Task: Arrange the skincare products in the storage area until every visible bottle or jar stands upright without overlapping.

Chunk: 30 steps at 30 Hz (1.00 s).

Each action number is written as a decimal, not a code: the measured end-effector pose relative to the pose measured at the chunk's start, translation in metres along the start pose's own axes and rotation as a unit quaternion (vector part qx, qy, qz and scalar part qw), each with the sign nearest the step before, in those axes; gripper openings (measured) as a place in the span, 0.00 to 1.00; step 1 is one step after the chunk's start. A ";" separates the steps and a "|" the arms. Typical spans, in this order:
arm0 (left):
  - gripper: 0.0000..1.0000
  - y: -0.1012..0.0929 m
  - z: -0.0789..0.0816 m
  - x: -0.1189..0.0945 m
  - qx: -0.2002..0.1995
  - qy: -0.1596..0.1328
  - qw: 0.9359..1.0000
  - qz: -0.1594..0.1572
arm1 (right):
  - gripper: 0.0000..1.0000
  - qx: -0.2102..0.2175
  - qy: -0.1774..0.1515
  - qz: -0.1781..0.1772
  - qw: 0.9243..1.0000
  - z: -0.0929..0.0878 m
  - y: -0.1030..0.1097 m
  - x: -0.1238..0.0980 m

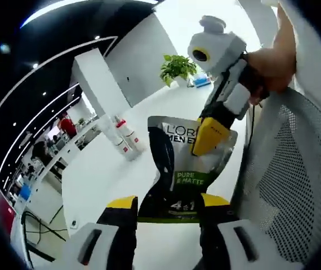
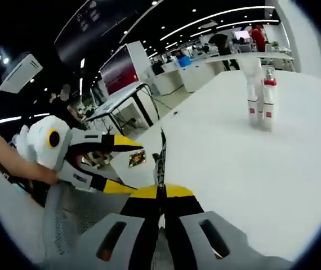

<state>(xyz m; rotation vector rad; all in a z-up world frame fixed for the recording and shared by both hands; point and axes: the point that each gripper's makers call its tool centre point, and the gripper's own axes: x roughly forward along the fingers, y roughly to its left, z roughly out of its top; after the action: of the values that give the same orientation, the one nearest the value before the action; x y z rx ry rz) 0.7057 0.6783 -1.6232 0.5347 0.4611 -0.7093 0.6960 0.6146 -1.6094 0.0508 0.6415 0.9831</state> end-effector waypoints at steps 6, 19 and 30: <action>0.43 -0.017 -0.008 0.005 0.007 0.014 0.999 -0.039 | 0.00 -0.110 0.029 0.030 0.993 -0.010 0.024 0.008; 0.37 -0.022 -0.018 0.006 0.055 0.054 0.996 -0.044 | 0.00 -0.259 0.029 0.036 0.965 -0.011 0.033 0.008; 0.27 -0.019 -0.028 0.002 0.080 0.080 0.993 -0.040 | 0.00 -0.363 0.022 0.037 0.931 -0.008 0.051 0.006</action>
<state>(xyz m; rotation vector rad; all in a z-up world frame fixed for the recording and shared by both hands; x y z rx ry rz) 0.6878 0.6819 -1.6521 0.7305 0.5805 -0.7882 0.6550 0.6461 -1.6024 -0.6083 0.2853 1.2468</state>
